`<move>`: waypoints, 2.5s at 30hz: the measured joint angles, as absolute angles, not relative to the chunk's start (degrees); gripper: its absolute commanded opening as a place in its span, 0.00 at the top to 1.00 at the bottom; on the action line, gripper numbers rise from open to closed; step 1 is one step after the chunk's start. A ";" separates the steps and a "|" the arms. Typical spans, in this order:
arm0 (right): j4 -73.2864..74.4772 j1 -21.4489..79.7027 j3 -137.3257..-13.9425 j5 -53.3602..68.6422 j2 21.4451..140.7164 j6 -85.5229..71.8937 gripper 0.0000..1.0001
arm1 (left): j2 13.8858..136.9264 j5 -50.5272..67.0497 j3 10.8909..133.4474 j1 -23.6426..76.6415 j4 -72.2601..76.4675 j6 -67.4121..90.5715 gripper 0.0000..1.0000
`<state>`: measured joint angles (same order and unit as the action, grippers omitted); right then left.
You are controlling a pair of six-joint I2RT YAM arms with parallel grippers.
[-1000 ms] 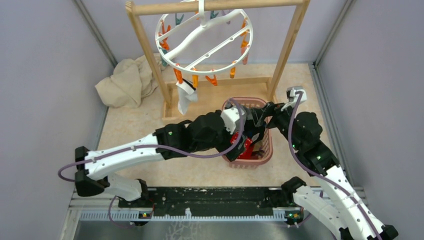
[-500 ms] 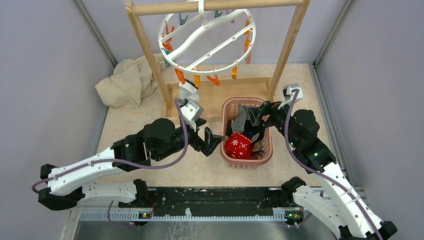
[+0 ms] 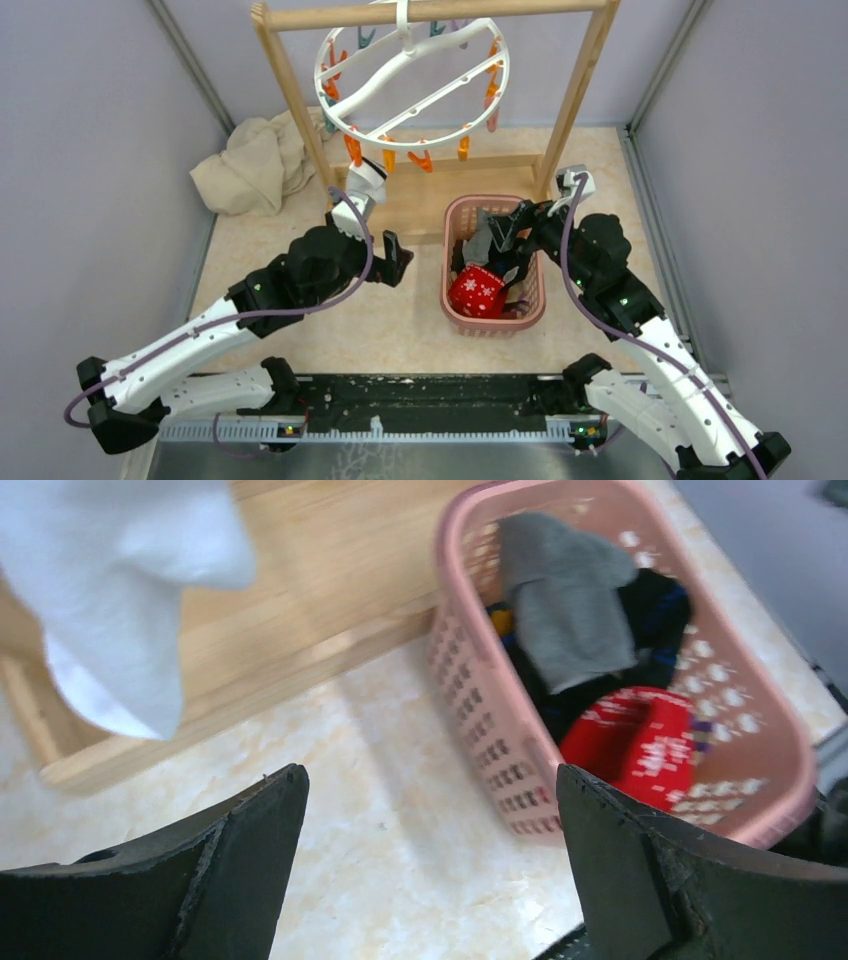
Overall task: Remove the socks clipped to the hanger
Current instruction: Remove the sock from the hanger.
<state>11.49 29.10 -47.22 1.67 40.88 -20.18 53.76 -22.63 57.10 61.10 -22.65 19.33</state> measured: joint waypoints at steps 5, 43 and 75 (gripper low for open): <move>11.40 29.10 -46.65 1.87 40.49 -20.82 0.18 | 52.77 -17.39 51.27 52.84 -21.78 20.88 0.01; 12.01 29.10 -44.23 2.94 36.47 -22.31 0.18 | 49.95 6.02 35.11 25.34 4.56 22.09 0.01; 11.60 29.10 -43.40 4.45 36.67 -23.14 0.18 | 64.90 3.73 33.89 24.97 24.47 18.61 0.43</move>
<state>11.60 29.10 -43.40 4.45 36.67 -23.14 64.90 3.73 33.89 24.97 24.47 18.61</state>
